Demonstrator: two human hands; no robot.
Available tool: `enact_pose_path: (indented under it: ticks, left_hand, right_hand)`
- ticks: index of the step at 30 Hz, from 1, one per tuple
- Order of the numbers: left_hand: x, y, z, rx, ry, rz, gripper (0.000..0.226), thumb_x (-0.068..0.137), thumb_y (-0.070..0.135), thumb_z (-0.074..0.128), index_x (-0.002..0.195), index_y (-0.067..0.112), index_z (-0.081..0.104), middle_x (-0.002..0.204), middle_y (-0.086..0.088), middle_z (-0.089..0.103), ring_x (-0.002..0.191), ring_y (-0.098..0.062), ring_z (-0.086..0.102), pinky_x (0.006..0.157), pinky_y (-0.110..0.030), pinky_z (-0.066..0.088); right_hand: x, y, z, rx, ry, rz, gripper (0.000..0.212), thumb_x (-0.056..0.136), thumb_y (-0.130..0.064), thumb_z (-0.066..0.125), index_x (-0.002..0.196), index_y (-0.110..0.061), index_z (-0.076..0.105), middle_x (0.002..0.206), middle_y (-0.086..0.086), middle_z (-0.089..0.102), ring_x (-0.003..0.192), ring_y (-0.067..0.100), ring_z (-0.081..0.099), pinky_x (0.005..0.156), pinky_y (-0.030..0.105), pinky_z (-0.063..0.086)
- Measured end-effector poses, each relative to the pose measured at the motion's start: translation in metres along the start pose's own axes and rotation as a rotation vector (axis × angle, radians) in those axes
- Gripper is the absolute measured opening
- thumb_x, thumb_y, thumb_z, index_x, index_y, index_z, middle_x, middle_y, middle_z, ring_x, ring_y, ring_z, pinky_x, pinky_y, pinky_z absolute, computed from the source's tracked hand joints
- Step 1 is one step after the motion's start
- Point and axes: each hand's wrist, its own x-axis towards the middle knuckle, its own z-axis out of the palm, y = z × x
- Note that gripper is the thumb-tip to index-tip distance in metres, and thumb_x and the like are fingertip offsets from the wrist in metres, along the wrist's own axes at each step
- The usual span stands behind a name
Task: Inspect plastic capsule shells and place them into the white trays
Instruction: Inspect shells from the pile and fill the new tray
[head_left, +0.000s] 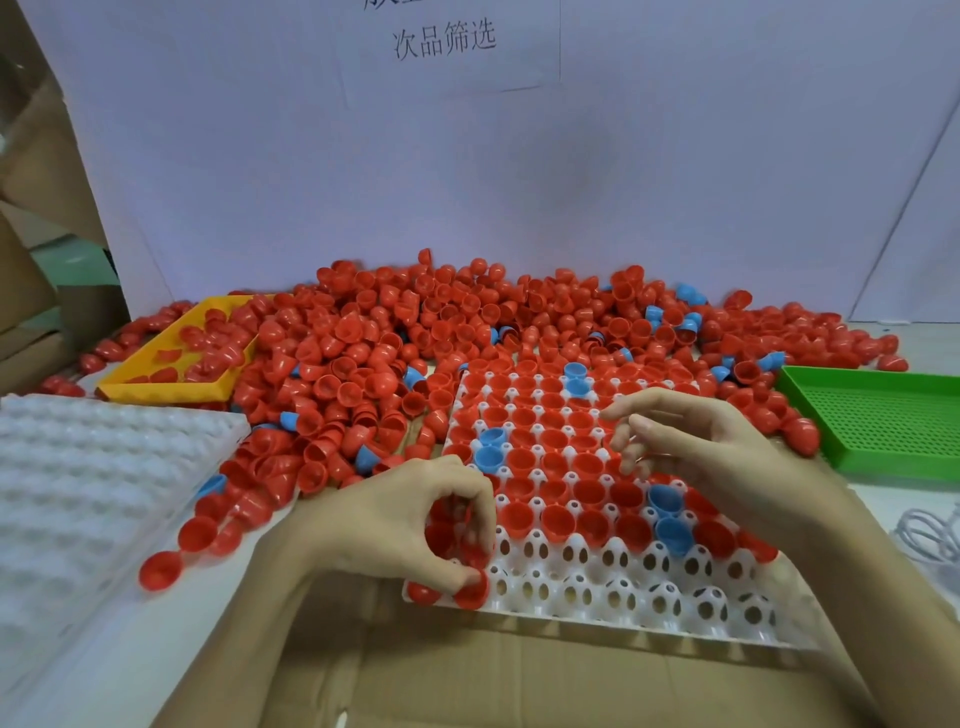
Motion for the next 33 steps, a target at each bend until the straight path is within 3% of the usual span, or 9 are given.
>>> enact_pose_path:
  ticks: [4, 8, 11, 14, 17, 23, 33]
  left_hand:
    - [-0.001, -0.003, -0.002, -0.050, 0.005, 0.019, 0.032, 0.079, 0.024, 0.087, 0.102, 0.033, 0.066, 0.103, 0.012, 0.064, 0.104, -0.015, 0.062, 0.092, -0.025, 0.052]
    - [-0.002, -0.008, -0.007, -0.149, 0.099, 0.087, 0.024, 0.087, 0.023, 0.085, 0.106, 0.024, 0.070, 0.102, 0.005, 0.067, 0.096, -0.022, 0.065, 0.090, -0.031, 0.055]
    - [0.004, -0.019, -0.012, -0.171, 0.306, 0.113, 0.013, 0.091, 0.025, 0.083, 0.098, 0.021, 0.074, 0.096, 0.000, 0.071, 0.089, -0.019, 0.067, 0.084, -0.027, 0.055]
    - [0.015, -0.039, -0.012, -0.126, 0.656, 0.057, 0.003, 0.096, 0.027, 0.076, 0.094, 0.025, 0.074, 0.093, 0.003, 0.072, 0.089, -0.018, 0.067, 0.084, -0.031, 0.055]
    - [0.023, -0.059, -0.009, 0.127, 0.912, -0.045, 0.011, 0.097, 0.021, 0.072, 0.100, 0.031, 0.071, 0.100, 0.014, 0.068, 0.102, -0.009, 0.062, 0.092, -0.026, 0.049]
    - [0.026, -0.083, -0.004, 0.369, 0.718, -0.170, 0.022, 0.103, 0.028, 0.064, 0.124, 0.025, 0.072, 0.122, 0.016, 0.065, 0.120, -0.006, 0.046, 0.109, -0.028, 0.036]
    - [0.034, -0.085, -0.004, 0.304, 0.779, -0.216, 0.016, 0.100, 0.021, 0.069, 0.113, 0.028, 0.072, 0.107, 0.022, 0.067, 0.111, -0.009, 0.050, 0.096, -0.025, 0.038]
  right_hand:
    - [0.001, 0.003, 0.000, -0.006, -0.014, -0.001, 0.026, 0.099, -0.031, 0.065, 0.119, -0.018, 0.076, 0.104, 0.012, 0.074, 0.093, 0.026, 0.071, 0.086, 0.033, 0.061]
    - [0.002, 0.004, 0.000, -0.007, -0.018, -0.008, 0.026, 0.100, -0.031, 0.066, 0.119, -0.018, 0.076, 0.103, 0.012, 0.074, 0.092, 0.025, 0.072, 0.085, 0.031, 0.060]
    - [0.002, 0.004, 0.000, 0.008, -0.020, -0.008, 0.025, 0.098, -0.031, 0.067, 0.118, -0.019, 0.077, 0.103, 0.011, 0.075, 0.091, 0.024, 0.072, 0.086, 0.032, 0.061]
    - [0.001, 0.003, 0.002, 0.025, -0.023, -0.005, 0.024, 0.097, -0.030, 0.067, 0.116, -0.019, 0.077, 0.102, 0.010, 0.075, 0.090, 0.024, 0.072, 0.086, 0.031, 0.061]
    - [-0.001, 0.002, 0.002, 0.041, -0.012, -0.003, 0.022, 0.098, -0.028, 0.067, 0.115, -0.019, 0.078, 0.100, 0.009, 0.075, 0.089, 0.022, 0.072, 0.083, 0.029, 0.061]
    - [-0.001, 0.003, -0.002, 0.048, 0.032, -0.010, 0.024, 0.096, -0.032, 0.067, 0.113, -0.021, 0.079, 0.100, 0.009, 0.076, 0.088, 0.022, 0.072, 0.084, 0.033, 0.060]
    - [0.000, 0.003, 0.002, 0.054, 0.028, -0.016, 0.020, 0.097, -0.027, 0.067, 0.111, -0.020, 0.079, 0.097, 0.009, 0.076, 0.086, 0.021, 0.072, 0.082, 0.030, 0.061]
